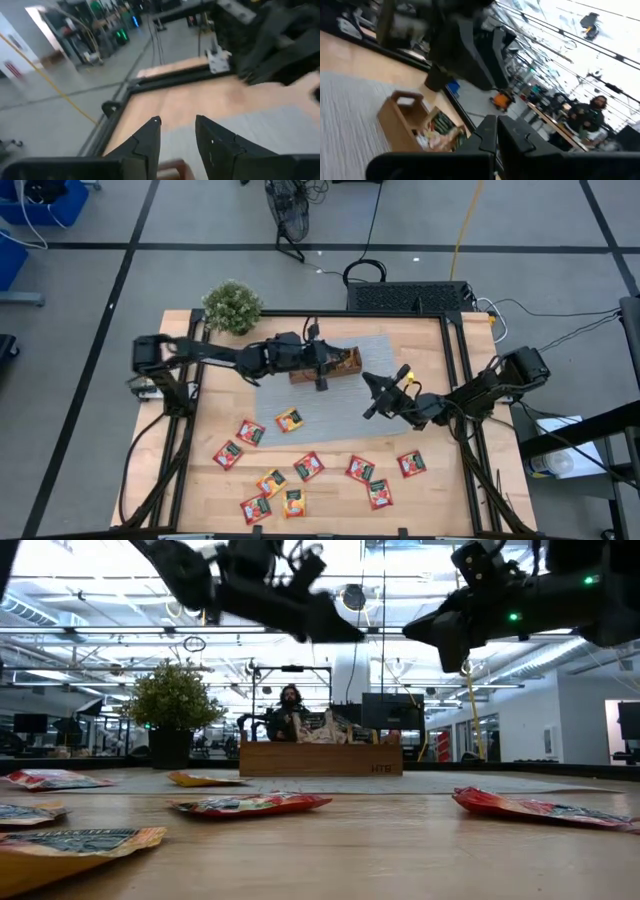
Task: Pick & Place Tea
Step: Put the yellow tea bag into the right section of the wooden organizer
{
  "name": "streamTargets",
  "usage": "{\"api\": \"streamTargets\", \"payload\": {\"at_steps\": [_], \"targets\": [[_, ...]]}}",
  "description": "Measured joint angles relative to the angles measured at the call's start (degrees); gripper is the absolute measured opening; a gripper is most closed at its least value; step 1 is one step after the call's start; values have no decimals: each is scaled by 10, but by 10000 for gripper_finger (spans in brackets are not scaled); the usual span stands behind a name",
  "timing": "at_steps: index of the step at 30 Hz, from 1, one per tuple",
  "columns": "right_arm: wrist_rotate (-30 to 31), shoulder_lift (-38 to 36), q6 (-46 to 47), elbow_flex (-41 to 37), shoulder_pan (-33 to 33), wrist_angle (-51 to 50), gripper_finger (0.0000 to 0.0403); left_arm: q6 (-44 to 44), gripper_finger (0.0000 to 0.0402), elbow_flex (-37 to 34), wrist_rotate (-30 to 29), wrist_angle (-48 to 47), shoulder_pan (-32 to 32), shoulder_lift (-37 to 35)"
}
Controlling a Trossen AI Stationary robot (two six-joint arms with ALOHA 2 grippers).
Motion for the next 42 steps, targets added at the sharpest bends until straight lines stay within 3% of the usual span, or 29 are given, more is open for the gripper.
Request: {"api": "streamTargets", "payload": {"at_steps": [2, 4, 7, 9, 11, 15, 22, 32, 42], "targets": [[-22, -1, 1, 20, -18, -33, 1, -15, 127, 0, -9, -69, -9, -40], [-25, -10, -6, 64, -39, -148, 1, -33, 127, -5, -14, -132, -16, -76], [-118, -20, 50, 182, -87, -498, 1, -45, 127, -41, -14, -164, -25, -124], [-252, -14, 142, 278, -135, -730, 0, -53, 127, -81, -14, -140, -29, -150], [-374, 0, 208, 362, -185, -869, 0, -66, 127, -128, -14, -85, -31, -178], [-464, 12, 224, 447, -247, -1017, 0, -77, 127, -227, -18, 45, -31, -227], [-589, 27, 219, 470, -326, -1088, 0, -75, 127, -336, -19, 200, -28, -262], [-592, 150, 188, 479, -340, -1044, 0, -82, 127, -350, -21, 202, -24, -263], [-570, 144, 183, 480, -351, -1025, 0, -82, 127, -350, -21, 182, -24, -262]]}}
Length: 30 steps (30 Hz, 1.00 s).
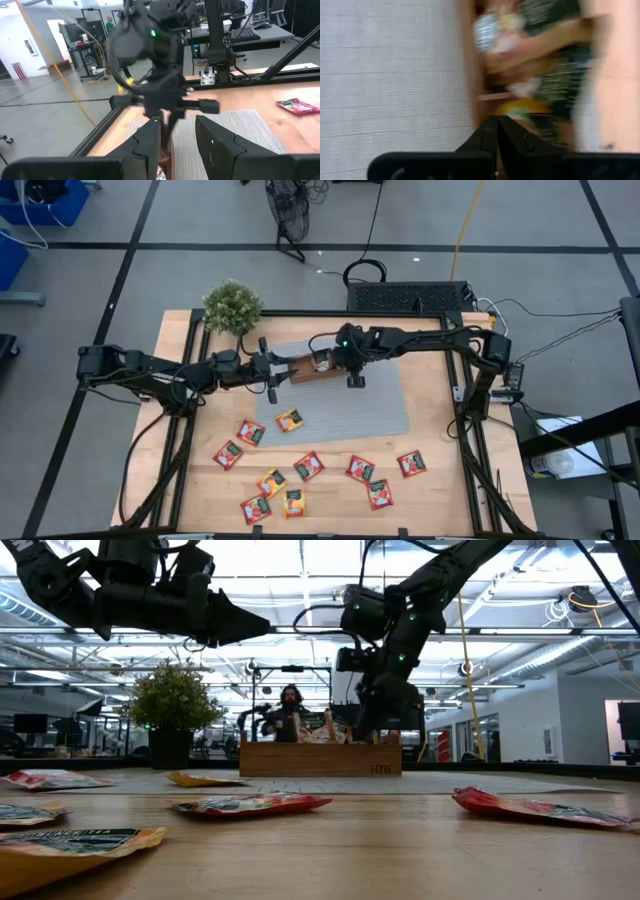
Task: Pick & Place Tea
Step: Put the yellow tea bag into the right section of the wooden organizer
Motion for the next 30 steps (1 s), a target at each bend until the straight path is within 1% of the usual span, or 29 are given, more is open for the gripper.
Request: {"api": "streamTargets", "payload": {"at_steps": [2, 4, 13, 16, 25, 30], "targets": [[22, -6, -7, 0, -2, 3, 0, 1, 127, 0, 0, -1, 0, 0], [28, -5, -9, 0, -6, -1, 0, 3, 127, 0, 0, -1, 0, 0], [17, 19, -8, 0, -10, -36, 0, 1, 127, 0, 0, -2, 0, 0], [4, 18, -8, -5, -7, -44, 0, 0, 127, 0, 0, -2, 0, 0], [4, 17, 1, -12, -5, -82, 0, -8, 127, 0, -1, 3, 0, 0], [-24, 17, 8, -12, -7, -92, 0, -15, 127, 0, -1, 4, 0, 0]]}}
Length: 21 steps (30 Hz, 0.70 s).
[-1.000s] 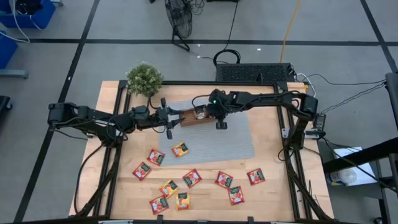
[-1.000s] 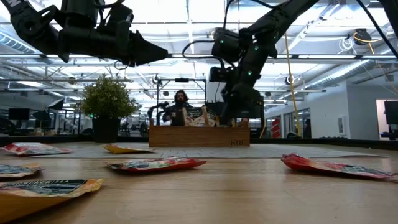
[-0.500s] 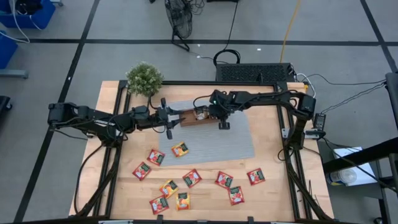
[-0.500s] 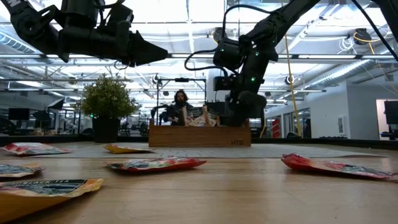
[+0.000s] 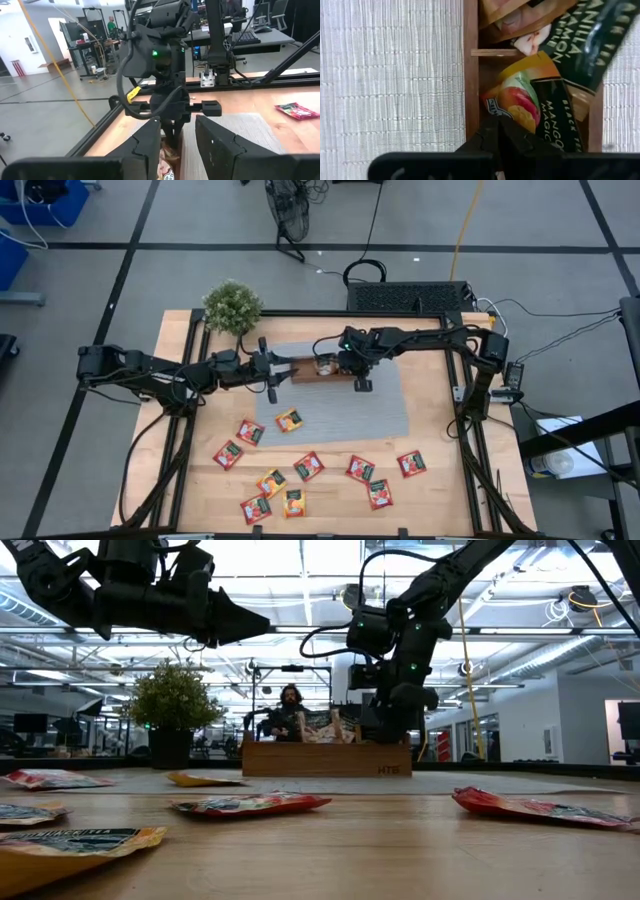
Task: Pick & Place Tea
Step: Put the yellow tea bag into the right section of the wooden organizer
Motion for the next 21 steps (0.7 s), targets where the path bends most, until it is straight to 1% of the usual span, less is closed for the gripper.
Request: {"api": "streamTargets", "payload": {"at_steps": [12, 21], "targets": [[2, 5, 0, -2, -14, 30, 0, -6, 127, 0, 0, 2, 0, 0], [7, 50, -1, 1, -15, 23, 0, -6, 127, 0, 0, 2, 0, 0]]}}
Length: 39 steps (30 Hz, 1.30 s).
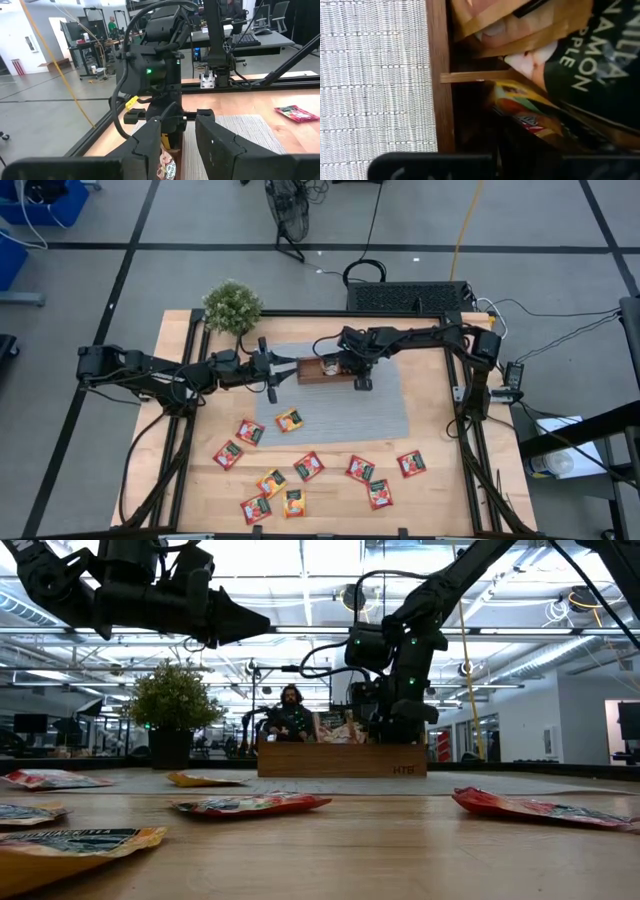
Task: Pick & Place Tea
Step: Put the yellow tea bag into the right section of the wooden organizer
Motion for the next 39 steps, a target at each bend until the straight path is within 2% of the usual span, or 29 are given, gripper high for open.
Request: {"api": "streamTargets", "payload": {"at_steps": [14, 28, 36, 39], "targets": [[159, -65, 111, -3, 42, 33, 0, -2, 127, 0, 0, -3, 0, 0], [163, -86, 140, -3, 62, -7, 0, -8, 127, 0, 0, -17, 0, 0], [163, -86, 88, -2, 62, -26, 0, -9, 127, 0, 0, -21, 0, 0], [181, -90, 73, -2, 62, -28, 0, -10, 127, 0, 0, -21, 0, 0]]}}
